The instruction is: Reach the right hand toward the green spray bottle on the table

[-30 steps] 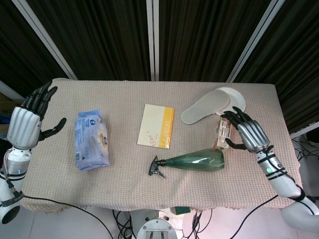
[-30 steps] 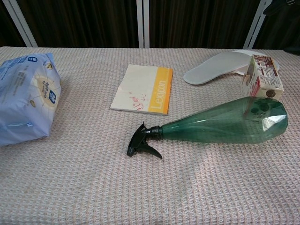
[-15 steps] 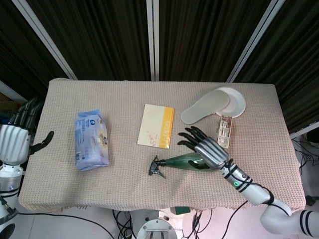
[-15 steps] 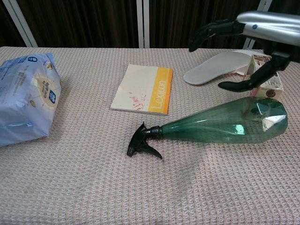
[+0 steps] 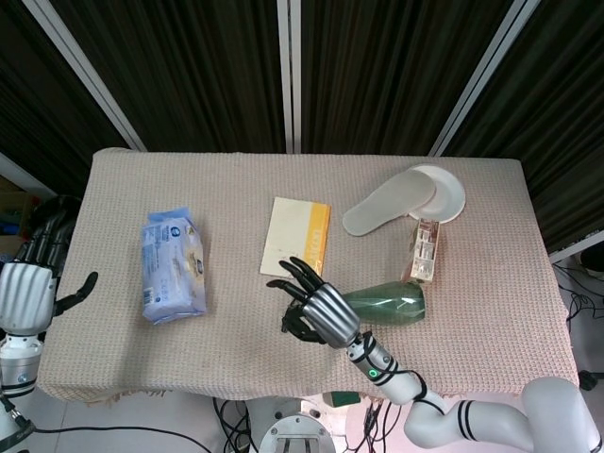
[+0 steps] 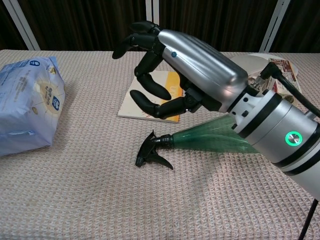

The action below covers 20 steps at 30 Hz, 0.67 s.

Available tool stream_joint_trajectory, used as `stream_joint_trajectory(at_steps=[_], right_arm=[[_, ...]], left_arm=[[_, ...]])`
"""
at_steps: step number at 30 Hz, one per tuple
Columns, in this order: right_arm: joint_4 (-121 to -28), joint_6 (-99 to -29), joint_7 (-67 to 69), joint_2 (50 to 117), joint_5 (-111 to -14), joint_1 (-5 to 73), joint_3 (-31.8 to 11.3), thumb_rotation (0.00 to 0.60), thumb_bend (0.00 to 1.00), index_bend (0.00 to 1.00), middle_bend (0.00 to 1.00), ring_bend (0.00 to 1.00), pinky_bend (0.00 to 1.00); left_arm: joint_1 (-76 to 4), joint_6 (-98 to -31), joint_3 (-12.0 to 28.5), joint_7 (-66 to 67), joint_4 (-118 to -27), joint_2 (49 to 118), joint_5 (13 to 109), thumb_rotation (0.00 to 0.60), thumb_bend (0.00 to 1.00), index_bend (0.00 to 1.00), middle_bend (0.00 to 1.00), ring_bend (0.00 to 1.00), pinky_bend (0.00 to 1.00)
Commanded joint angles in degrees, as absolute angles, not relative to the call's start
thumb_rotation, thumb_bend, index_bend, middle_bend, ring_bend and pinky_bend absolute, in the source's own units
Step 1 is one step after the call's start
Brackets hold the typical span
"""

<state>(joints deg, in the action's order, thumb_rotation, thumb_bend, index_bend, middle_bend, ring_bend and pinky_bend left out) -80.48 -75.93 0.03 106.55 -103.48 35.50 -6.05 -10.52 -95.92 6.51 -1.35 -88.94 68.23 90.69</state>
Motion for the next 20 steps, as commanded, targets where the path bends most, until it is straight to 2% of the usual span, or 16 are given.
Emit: stream_joint_trajectory(at_steps=[1, 20], right_arm=[[-76.55, -78.56, -0.68, 110.26, -106.45, 36.53, -5.85, 0.6, 0.49, 1.0, 0.25, 0.0, 0.0], [-74.33, -80.61, -0.24, 110.85, -106.55, 37.71, -4.83, 0.6, 0.52, 1.0, 0.26, 0.0, 0.0]], left_arm=[[-10.66, -95.7, 6.56, -1.25, -88.97, 68.4, 90.94, 0.6, 0.23, 0.07, 0.04, 0.1, 0.28], [-11.89, -93.64, 7.47, -0.21, -89.36, 68.59, 91.41, 0.6, 0.23, 0.07, 0.04, 0.1, 0.27]])
